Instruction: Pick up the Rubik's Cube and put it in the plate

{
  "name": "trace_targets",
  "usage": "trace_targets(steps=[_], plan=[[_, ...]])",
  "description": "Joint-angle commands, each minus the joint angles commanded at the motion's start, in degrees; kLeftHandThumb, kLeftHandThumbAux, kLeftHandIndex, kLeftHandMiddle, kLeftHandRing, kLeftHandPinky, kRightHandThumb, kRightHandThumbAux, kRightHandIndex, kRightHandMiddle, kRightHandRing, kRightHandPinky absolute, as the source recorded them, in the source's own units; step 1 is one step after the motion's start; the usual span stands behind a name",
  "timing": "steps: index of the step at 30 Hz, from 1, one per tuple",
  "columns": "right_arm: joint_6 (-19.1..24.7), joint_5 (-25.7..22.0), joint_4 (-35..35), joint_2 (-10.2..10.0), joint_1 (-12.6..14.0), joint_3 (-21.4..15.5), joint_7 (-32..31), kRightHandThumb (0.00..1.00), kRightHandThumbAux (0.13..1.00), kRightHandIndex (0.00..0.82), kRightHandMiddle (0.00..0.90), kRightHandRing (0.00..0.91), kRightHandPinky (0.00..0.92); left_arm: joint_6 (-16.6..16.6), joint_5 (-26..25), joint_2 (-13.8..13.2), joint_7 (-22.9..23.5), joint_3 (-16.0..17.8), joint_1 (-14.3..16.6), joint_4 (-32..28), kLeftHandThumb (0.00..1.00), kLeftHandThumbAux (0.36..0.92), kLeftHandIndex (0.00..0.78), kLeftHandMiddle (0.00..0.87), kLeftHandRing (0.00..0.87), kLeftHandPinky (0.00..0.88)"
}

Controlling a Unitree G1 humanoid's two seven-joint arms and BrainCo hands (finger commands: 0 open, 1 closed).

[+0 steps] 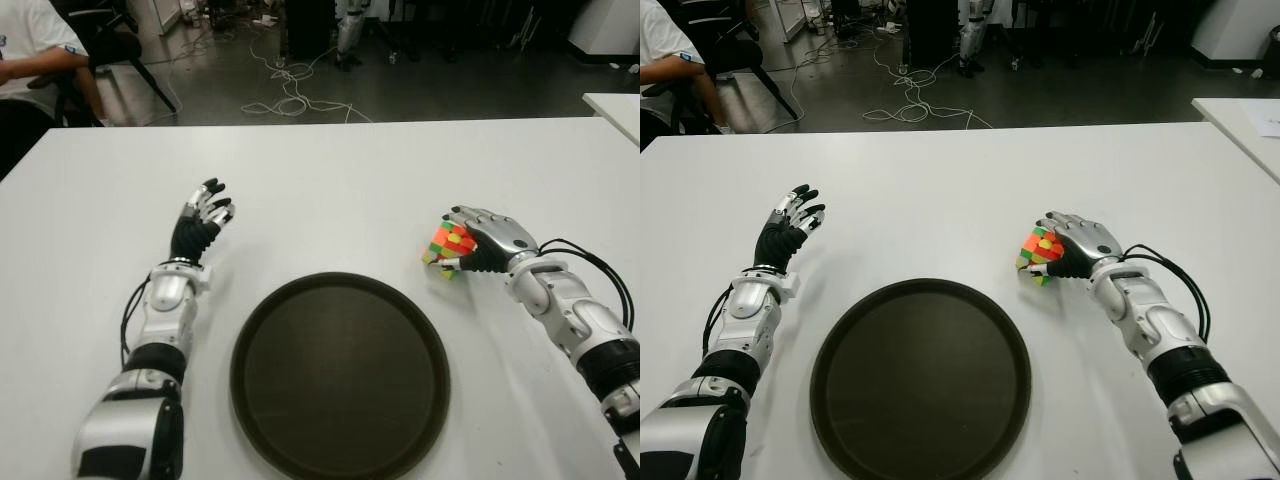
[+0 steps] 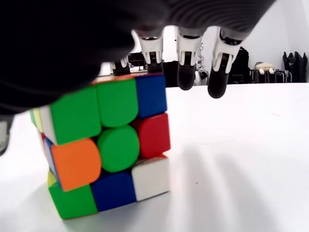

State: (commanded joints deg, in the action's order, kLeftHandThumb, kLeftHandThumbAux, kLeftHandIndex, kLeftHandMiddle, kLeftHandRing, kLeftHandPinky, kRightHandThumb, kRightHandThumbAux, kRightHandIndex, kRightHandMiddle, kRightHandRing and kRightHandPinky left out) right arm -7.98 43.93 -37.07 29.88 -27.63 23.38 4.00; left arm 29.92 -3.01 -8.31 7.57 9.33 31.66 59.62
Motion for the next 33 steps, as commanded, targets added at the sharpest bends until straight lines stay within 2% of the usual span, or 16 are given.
trace_targets(steps=[5,17,33], plan=[[0.3,0.0,-0.3,-0.2,-0.2,0.2,0.0,0.023,0.296,0.0,0.083,0.094,0.204,0.0,0.0,0.0,-0.1,0.0,-0.1,-0.3,0.392,0.653,0.053,0.134,0.145,0.175],[0.6,-0.1,-0.5,-0.3,-0.4,0.5,-0.3,0.067,0.338,0.0,0.079,0.105,0.219,-1.0,-0.3,0.2,-0.3,0.3,-0.3,-1.1,0.388,0.654,0.054,0.143,0.146,0.162],[0.3,-0.5,-0.7,-0.4,-0.7,0.9,-0.2,0.058,0.324,0.001,0.116,0.124,0.23,-0.8,-0.3,-0.1,0.3,0.2,-0.5,-1.4,0.391,0.67,0.052,0.131,0.14,0.164]])
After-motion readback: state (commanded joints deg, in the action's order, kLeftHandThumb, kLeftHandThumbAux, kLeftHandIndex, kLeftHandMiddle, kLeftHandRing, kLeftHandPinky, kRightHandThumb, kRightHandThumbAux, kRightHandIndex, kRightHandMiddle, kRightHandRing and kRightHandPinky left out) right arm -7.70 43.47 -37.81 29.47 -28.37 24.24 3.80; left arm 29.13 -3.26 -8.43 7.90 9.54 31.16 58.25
